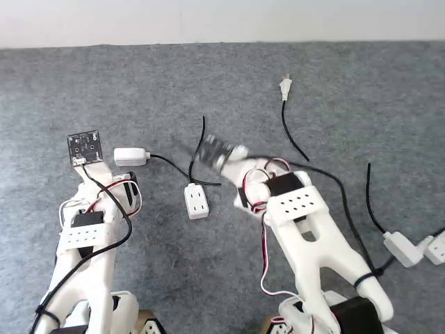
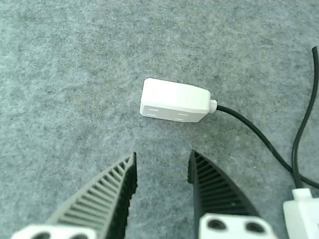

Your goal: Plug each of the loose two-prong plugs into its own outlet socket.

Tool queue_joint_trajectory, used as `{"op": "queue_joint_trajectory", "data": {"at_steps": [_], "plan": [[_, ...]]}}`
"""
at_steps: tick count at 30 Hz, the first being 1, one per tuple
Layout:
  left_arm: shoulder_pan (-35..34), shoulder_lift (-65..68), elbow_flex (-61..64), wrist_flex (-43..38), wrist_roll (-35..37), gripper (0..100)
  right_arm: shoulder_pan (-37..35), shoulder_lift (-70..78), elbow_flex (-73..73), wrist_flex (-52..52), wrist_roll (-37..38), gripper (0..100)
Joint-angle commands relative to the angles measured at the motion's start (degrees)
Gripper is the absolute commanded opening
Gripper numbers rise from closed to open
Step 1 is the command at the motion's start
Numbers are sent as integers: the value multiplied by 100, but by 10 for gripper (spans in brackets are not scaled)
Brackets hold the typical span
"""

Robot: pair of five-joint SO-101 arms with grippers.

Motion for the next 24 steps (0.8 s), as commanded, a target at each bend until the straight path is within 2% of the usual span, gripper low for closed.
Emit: {"op": "queue_joint_trajectory", "data": {"at_steps": [1,6,11,15,20,24], "plan": [[-35,-132,-57,-105,-18,163,101,-48,-510,-92,-1934,8],[-35,-132,-57,-105,-26,163,92,-22,-554,-110,-3437,9],[-26,-132,-57,-105,-35,163,110,13,-519,-92,-4440,10],[-9,-132,-57,-105,-35,163,127,13,-422,-418,-4484,9],[299,-123,-22,-79,-18,163,101,-40,53,-1376,-4484,8],[343,-123,-57,-62,9,163,-382,-374,158,-1077,-4475,8]]}}
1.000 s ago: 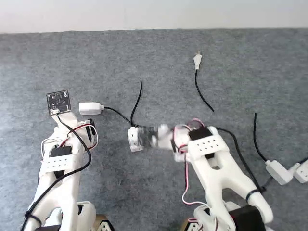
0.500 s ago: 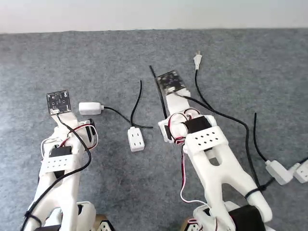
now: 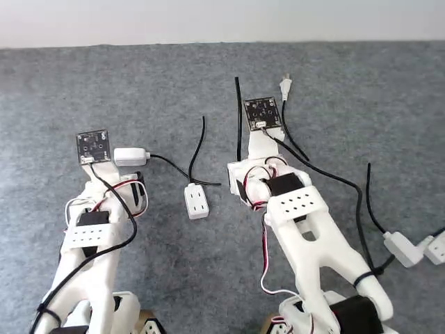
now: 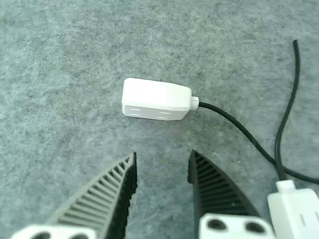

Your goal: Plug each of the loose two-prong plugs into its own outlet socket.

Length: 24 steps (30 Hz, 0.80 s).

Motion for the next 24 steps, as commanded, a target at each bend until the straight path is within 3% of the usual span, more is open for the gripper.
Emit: {"op": "queue_joint_trajectory", "data": {"at_steps": [1,6,9,15,20,24], "plan": [[53,-123,-57,-53,9,163,-567,-549,9,277,44,8],[79,-105,-356,536,18,159,-1499,-1543,316,840,422,8],[105,-105,-382,554,18,148,-1789,-2176,527,1059,651,8],[132,-105,-418,448,18,23,-2448,-3275,941,1490,1266,8],[141,-35,-426,360,18,19,-2923,-3864,1046,1868,1679,9],[141,765,-936,484,18,13,-3029,-4084,1046,2053,1916,9]]}}
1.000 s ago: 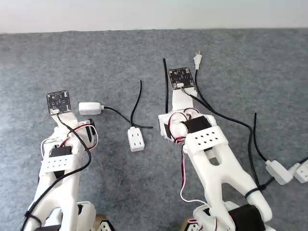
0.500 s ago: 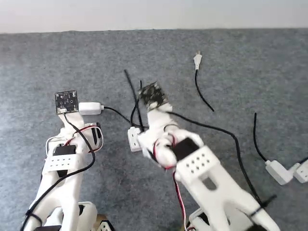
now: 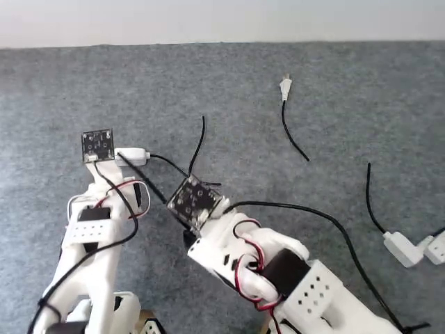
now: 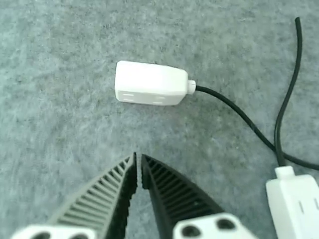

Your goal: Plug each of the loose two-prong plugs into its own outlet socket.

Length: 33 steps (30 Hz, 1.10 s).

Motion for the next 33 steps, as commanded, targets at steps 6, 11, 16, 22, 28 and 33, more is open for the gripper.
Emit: {"op": "queue_joint_trajectory", "data": {"at_steps": [6,11,16,22,28,33], "plan": [[211,1266,-1446,563,0,13,-66,-127,-35,92,448,9],[844,826,-1393,695,0,13,-66,119,-35,66,642,9],[1547,105,-1051,914,-26,13,-66,277,-62,66,686,9],[1855,-818,-523,914,-35,13,-66,251,-62,110,835,9],[2286,-1591,22,923,-53,13,-57,277,-62,92,835,9],[2576,-2330,391,923,-431,13,-48,268,-62,101,835,9]]}}
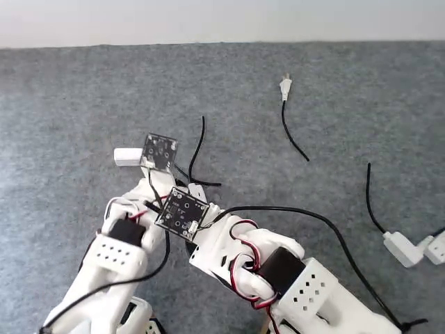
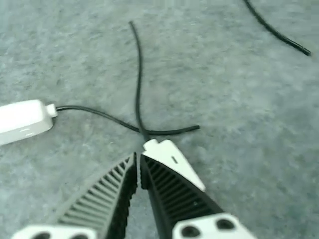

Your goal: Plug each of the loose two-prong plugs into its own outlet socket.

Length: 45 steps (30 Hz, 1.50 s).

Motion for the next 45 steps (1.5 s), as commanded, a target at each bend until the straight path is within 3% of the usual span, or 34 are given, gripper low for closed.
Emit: {"op": "queue_joint_trajectory", "data": {"at_steps": [1,14,20,25,30,37,45], "plan": [[193,-545,75,35,-211,13,-22,-4,-44,40,62,9],[114,-774,224,-211,-211,13,-4,-22,-35,40,-79,9],[-879,-809,971,-1996,-158,13,673,31,-26,-435,-1231,9],[-1345,-809,1552,-3235,835,13,1068,31,431,-1490,-2145,12],[-1653,-774,2079,-4712,1327,13,1086,31,1196,-3029,-2453,9],[-1890,-800,2062,-4747,1327,12,1095,40,2013,-5007,-2154,8],[-1881,-800,2070,-4747,1327,12,1323,804,1697,-5385,-1952,8]]}}
